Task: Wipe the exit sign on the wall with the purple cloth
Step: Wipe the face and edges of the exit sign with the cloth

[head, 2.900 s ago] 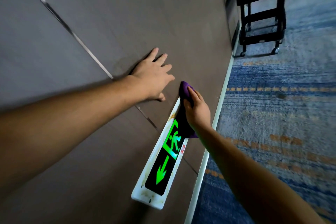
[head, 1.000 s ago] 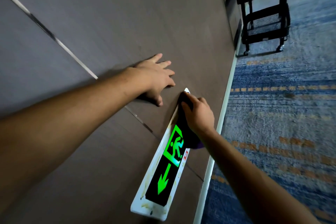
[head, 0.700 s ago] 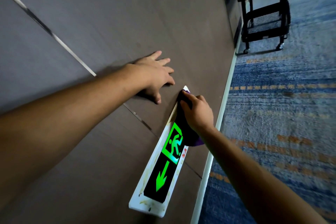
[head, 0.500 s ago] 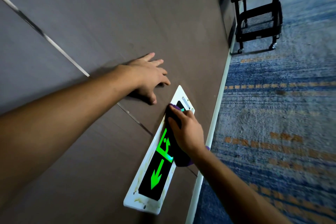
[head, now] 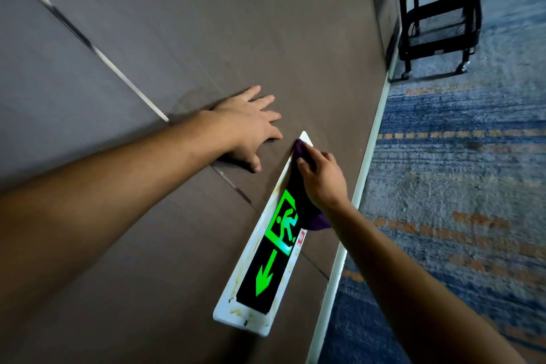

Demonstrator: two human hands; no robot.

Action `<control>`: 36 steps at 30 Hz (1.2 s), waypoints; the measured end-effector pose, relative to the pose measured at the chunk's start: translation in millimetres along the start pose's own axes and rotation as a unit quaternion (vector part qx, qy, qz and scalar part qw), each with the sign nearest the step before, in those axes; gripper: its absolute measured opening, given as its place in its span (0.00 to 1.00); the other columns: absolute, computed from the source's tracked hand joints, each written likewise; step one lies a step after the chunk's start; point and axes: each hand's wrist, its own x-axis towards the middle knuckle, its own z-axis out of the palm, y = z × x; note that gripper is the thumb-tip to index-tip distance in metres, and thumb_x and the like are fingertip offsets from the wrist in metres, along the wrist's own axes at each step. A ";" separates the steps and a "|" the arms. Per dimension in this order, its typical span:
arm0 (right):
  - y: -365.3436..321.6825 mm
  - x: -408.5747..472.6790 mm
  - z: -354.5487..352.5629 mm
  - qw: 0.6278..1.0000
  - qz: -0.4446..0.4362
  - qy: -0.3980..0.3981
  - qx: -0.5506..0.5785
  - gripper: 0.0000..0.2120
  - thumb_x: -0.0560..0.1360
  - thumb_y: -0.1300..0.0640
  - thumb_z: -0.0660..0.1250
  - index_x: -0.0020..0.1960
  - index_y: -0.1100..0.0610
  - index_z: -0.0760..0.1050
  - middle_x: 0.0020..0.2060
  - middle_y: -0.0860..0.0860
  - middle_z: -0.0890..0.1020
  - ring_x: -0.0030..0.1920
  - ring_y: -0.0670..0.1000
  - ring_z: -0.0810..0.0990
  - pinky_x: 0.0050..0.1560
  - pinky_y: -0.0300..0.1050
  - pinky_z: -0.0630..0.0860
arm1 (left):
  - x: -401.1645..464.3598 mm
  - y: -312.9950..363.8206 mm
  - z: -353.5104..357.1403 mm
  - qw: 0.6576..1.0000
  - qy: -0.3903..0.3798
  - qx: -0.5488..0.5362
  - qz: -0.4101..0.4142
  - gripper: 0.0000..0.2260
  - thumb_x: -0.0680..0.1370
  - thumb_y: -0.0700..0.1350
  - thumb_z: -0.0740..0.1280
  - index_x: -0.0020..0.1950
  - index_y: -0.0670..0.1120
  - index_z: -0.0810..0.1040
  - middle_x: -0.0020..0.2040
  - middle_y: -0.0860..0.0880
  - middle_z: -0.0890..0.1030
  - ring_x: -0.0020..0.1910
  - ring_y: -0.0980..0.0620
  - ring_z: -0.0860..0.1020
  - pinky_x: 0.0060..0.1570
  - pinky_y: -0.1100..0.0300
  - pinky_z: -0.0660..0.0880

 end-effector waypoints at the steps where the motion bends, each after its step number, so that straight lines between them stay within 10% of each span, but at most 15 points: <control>1: -1.6 -3.9 0.0 1.000 -0.001 -0.005 -0.001 0.22 0.83 0.45 0.61 0.77 0.41 0.68 0.66 0.52 0.75 0.64 0.56 0.78 0.54 0.44 0.71 | 1.1 1.4 0.6 1.000 0.000 0.002 0.000 0.39 0.73 0.70 0.65 0.81 0.61 0.58 0.84 0.50 0.53 0.83 0.43 0.43 0.79 0.41 0.39; 36: -19.0 -128.0 41.1 0.996 -0.011 0.013 0.083 0.19 0.80 0.47 0.64 0.71 0.41 0.74 0.68 0.47 0.72 0.64 0.51 0.77 0.55 0.44 0.74 | -12.2 11.3 -5.3 0.998 -0.037 0.053 0.006 0.36 0.77 0.69 0.62 0.81 0.59 0.57 0.84 0.49 0.49 0.82 0.42 0.42 0.79 0.40 0.40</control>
